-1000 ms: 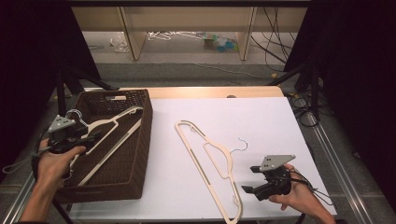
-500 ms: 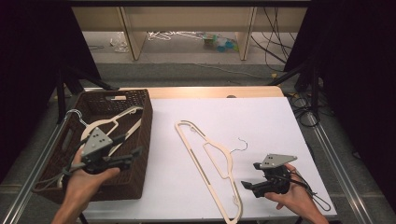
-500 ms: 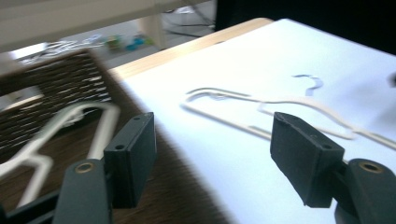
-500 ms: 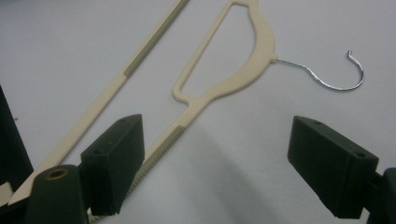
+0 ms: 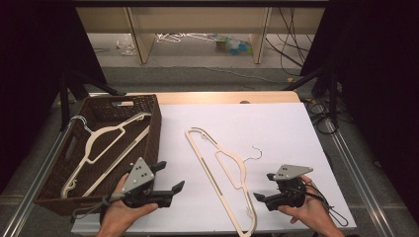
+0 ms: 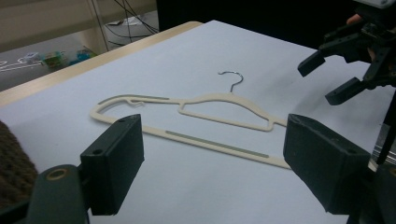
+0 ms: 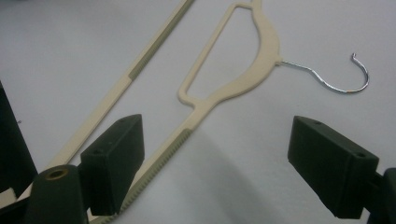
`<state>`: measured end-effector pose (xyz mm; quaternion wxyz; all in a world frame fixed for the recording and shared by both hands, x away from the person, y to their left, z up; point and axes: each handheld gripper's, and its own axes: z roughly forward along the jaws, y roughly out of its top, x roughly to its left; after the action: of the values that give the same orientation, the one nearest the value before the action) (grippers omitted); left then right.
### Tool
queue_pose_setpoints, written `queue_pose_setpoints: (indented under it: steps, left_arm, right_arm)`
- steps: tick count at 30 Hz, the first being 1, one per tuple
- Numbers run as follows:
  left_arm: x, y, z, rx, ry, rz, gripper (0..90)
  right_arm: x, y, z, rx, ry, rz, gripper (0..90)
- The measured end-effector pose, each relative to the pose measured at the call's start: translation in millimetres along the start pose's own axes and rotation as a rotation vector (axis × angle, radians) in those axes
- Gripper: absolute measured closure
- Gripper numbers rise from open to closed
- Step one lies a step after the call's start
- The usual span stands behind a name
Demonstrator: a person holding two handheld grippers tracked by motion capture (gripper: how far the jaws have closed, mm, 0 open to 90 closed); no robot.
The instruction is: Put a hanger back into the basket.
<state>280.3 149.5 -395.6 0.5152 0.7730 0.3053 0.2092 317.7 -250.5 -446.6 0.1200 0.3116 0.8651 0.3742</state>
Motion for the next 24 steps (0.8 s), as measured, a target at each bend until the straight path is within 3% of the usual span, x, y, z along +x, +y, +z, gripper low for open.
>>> queue_pose_setpoints:
  steps: [4,7,11,12,14,20,22,24]
  left_arm:
    - [-11.4,-10.2,9.2,0.003,-0.031,0.005,17.9]
    - [-16.0,-17.3,14.1,-0.004,-0.032,-0.018,17.3]
    - [-17.5,-23.7,17.9,0.0,-0.012,0.008,17.3]
    - [-17.5,-28.7,19.4,0.016,0.006,0.046,17.3]
    - [-18.4,-33.5,20.5,0.029,-0.005,0.021,17.3]
    - [-18.7,-37.8,19.4,0.032,0.003,0.019,17.4]
    - [-18.3,-38.3,19.2,0.033,0.007,0.019,17.4]
    - [-18.1,-38.9,19.1,0.036,0.007,0.019,17.4]
  right_arm:
    - [1.5,-0.1,0.6,0.006,-0.002,0.005,19.7]
    - [2.1,-0.3,0.5,0.007,0.004,0.009,19.9]
    - [1.9,-0.4,1.9,0.011,0.007,0.003,20.1]
    - [2.7,-0.5,3.2,0.014,-0.003,0.005,20.1]
    - [3.8,-0.3,4.2,0.025,0.0,-0.002,20.1]
    - [10.9,-0.1,12.6,0.031,-0.016,-0.01,20.0]
    - [12.9,0.8,14.8,0.069,-0.004,-0.015,20.6]
    - [14.7,0.3,19.2,0.073,-0.006,-0.017,21.0]
